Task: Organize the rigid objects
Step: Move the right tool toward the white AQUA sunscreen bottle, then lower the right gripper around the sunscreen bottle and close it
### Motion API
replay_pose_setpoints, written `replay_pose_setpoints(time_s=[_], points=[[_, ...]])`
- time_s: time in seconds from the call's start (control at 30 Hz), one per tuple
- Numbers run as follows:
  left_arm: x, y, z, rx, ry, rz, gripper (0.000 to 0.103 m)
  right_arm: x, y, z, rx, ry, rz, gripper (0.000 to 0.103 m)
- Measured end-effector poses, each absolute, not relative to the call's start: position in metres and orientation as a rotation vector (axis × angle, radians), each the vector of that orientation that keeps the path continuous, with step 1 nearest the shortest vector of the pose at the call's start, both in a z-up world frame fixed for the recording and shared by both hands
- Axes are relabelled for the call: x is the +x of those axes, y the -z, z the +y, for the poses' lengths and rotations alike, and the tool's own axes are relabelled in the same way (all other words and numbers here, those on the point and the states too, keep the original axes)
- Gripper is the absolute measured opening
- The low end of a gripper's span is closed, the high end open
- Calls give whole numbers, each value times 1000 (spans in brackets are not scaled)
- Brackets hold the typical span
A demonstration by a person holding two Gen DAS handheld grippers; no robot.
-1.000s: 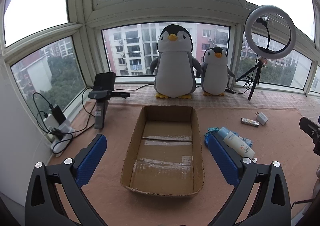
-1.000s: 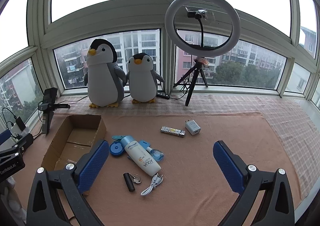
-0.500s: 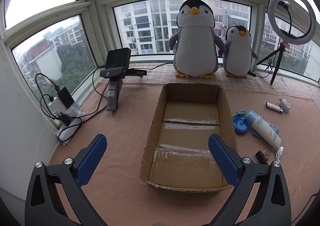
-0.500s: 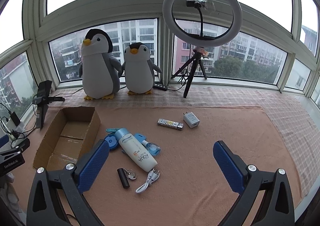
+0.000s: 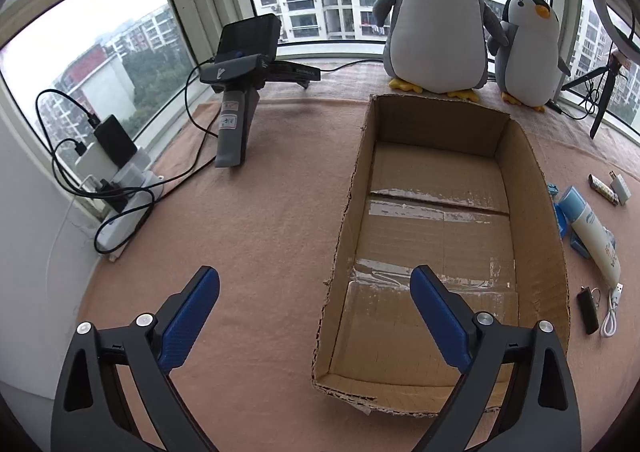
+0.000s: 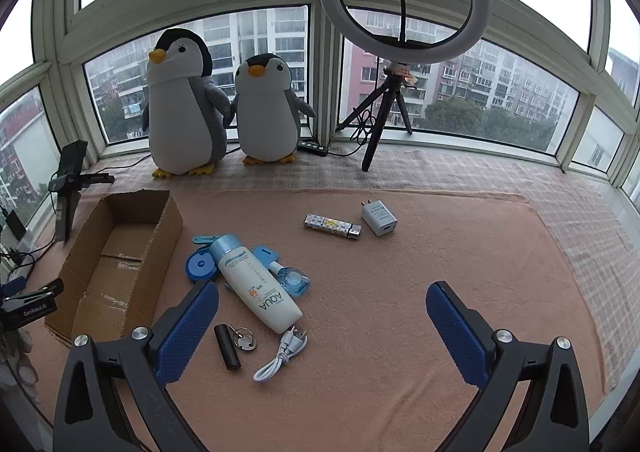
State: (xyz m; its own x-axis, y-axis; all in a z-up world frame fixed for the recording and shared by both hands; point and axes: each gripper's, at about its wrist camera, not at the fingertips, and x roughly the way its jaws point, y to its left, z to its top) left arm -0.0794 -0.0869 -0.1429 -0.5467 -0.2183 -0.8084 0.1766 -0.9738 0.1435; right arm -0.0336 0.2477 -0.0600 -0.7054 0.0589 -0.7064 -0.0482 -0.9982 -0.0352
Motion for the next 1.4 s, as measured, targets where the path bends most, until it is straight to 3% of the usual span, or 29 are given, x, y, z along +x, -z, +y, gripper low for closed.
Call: replay_pose_setpoints(time_s=[0.17, 0.23, 0.47, 0.57, 0.63, 1.03, 1.2, 1.4], points=[[-87, 160, -89, 1419, 2551, -78, 94, -40, 63, 247, -1179, -2843, -40, 103], [-89, 167, -89, 1450, 2537, -82, 85, -44, 66, 247, -1189, -2839, -38, 103], [-95, 182, -88, 1525, 2512, -85, 77, -56, 79, 253, -1251, -2815, -46, 103], [-97, 188, -86, 1558, 2505, -86, 70, -63, 85, 257, -1283, -2806, -42, 103], [-98, 192, -87, 1583, 2495, -70, 61, -68, 90, 259, -1302, -2799, -43, 103], [-100, 193, -76, 1603, 2507, -107, 37, -90, 116, 276, -1430, -2777, -17, 103], [-102, 193, -74, 1604, 2506, -128, 36, -97, 123, 284, -1465, -2770, -38, 102], [-102, 194, -73, 1595, 2500, -155, 36, -110, 134, 305, -1512, -2772, 19, 95]])
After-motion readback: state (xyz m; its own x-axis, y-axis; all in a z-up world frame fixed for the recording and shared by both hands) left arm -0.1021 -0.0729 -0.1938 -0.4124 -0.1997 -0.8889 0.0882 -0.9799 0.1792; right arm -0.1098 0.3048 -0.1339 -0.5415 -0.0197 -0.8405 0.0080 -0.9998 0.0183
